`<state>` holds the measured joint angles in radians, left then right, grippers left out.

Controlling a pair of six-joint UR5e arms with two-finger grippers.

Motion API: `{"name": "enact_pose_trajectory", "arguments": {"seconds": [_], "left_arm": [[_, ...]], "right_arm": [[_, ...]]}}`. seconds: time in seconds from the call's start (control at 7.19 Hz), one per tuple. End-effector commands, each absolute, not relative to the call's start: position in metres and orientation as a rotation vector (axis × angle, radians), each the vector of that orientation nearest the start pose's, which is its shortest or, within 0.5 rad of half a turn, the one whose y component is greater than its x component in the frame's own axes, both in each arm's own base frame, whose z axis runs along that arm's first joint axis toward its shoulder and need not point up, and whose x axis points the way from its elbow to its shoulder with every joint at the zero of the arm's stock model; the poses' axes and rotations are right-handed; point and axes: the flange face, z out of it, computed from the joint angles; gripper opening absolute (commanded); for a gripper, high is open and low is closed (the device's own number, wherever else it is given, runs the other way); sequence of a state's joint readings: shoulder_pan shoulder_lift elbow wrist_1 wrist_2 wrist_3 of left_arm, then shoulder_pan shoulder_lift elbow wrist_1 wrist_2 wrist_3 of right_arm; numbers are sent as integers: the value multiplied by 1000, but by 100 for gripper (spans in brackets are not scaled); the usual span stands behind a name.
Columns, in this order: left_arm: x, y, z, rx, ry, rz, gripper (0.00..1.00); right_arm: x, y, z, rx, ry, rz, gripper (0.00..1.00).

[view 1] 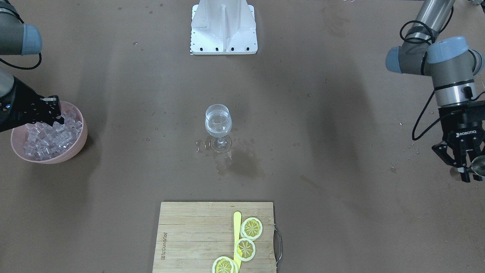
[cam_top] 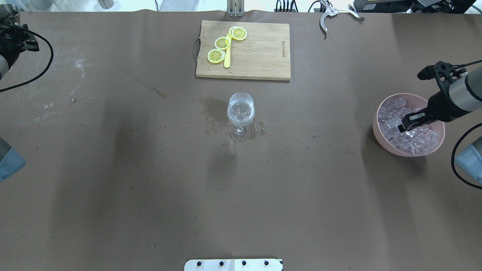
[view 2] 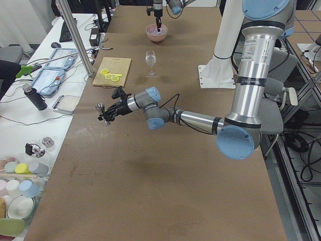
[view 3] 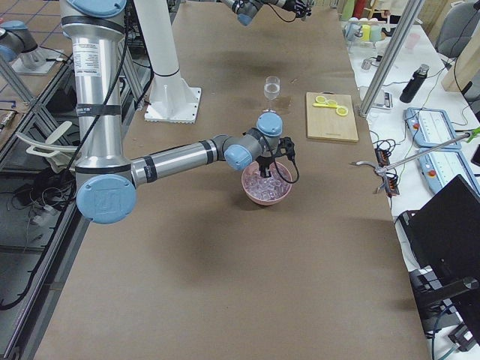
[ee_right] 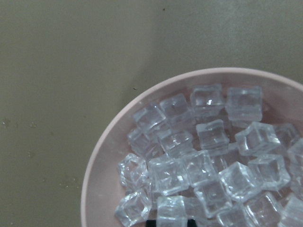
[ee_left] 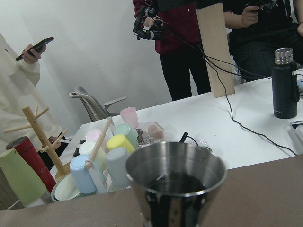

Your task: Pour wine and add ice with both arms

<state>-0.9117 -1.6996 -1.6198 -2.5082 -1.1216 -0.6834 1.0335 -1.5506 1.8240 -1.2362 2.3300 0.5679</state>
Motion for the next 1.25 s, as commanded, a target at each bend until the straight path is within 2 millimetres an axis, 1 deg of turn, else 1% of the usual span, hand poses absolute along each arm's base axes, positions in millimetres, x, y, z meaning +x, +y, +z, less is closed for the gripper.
{"name": "enact_pose_trajectory", "arguments": {"seconds": [0.0, 0.14, 0.28, 0.42, 0.56, 0.83, 0.97, 1.11], "left_arm": [[276, -527, 382, 1142, 315, -197, 0], [312, -531, 334, 1138, 290, -171, 0], [350, -527, 294, 1143, 251, -145, 0], [381, -514, 262, 1164, 231, -127, 0], [403, -501, 236, 1181, 209, -112, 0], [437, -476, 209, 1208, 135, -78, 0], [450, -466, 197, 1215, 106, -58, 0], [461, -460, 178, 1215, 94, -41, 0]], "right_arm": [[-178, -466, 427, 84, -928, -154, 19], [-176, -476, 403, 85, -925, -139, 19], [-175, -484, 389, 90, -923, -129, 19], [-169, -489, 382, 103, -926, -120, 20], [-168, -492, 375, 117, -930, -121, 20], [-172, -508, 344, 114, -917, -107, 20], [-174, -512, 333, 109, -916, -102, 20], [-174, -513, 331, 106, -917, -94, 20]]}}
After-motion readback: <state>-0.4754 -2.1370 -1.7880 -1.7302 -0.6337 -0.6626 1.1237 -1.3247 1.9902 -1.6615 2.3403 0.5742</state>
